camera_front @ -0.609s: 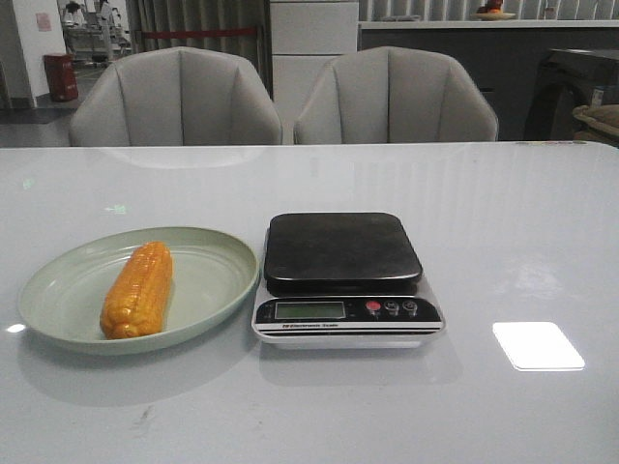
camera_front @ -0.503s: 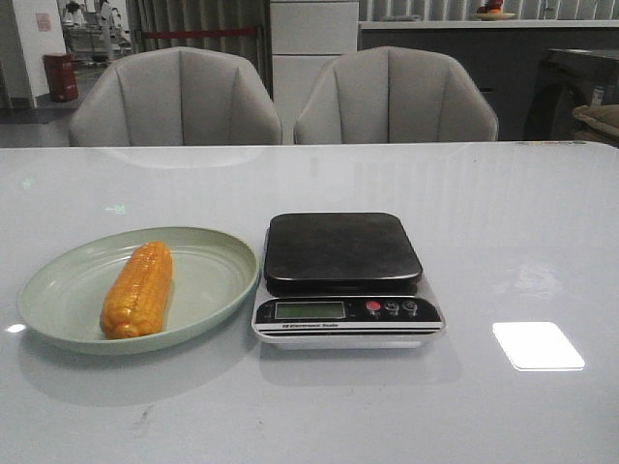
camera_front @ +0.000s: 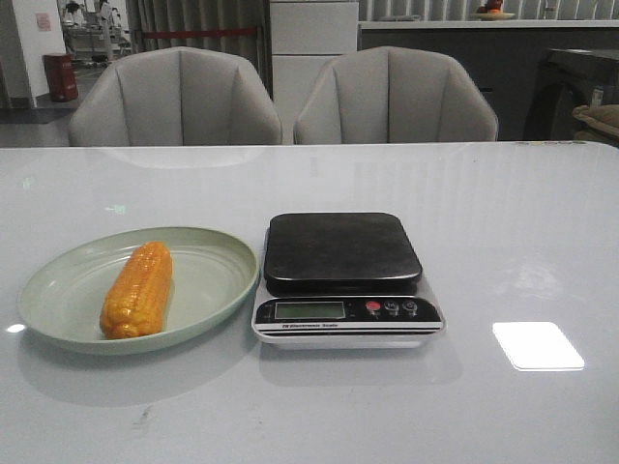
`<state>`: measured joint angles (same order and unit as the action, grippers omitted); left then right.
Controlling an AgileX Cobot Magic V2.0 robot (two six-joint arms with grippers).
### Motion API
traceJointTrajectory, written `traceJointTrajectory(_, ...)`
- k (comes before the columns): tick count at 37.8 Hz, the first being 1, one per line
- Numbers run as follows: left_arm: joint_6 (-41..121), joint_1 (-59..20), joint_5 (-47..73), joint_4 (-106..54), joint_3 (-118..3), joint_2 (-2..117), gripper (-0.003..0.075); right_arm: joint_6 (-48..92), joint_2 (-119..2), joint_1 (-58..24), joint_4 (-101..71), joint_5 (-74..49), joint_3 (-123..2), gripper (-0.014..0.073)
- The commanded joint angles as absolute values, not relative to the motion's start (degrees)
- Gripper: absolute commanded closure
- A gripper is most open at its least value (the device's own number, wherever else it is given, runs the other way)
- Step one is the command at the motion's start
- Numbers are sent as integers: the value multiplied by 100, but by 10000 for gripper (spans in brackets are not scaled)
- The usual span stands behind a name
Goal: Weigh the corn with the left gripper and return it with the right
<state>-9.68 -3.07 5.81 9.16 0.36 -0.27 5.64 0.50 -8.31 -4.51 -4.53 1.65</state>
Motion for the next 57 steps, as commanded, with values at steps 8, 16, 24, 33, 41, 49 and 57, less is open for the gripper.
traceJointTrajectory(8,-983,-287,70,901,213,-142,596,560,158,-796,-381,0,207,407)
traceJointTrajectory(16,-983,-287,-1588,660,166,-142,596,560,158,-796,-381,0,207,407)
traceJointTrajectory(24,-1012,-299,-78,315,-1054,173,596,560,158,-796,-381,0,207,407)
traceJointTrajectory(33,-1012,-299,1385,252,-2368,1455,596,560,158,-796,-381,0,207,407)
traceJointTrajectory(41,-1029,-299,1476,-133,-2475,2246,596,560,158,-796,-381,0,207,407)
traceJointTrajectory(49,-1030,-299,1549,-260,-2521,2899,589,560,158,-796,-381,0,207,407)
traceJointTrajectory(57,-675,-299,2548,-247,-3197,3576,300,560,158,-796,-381,0,207,407)
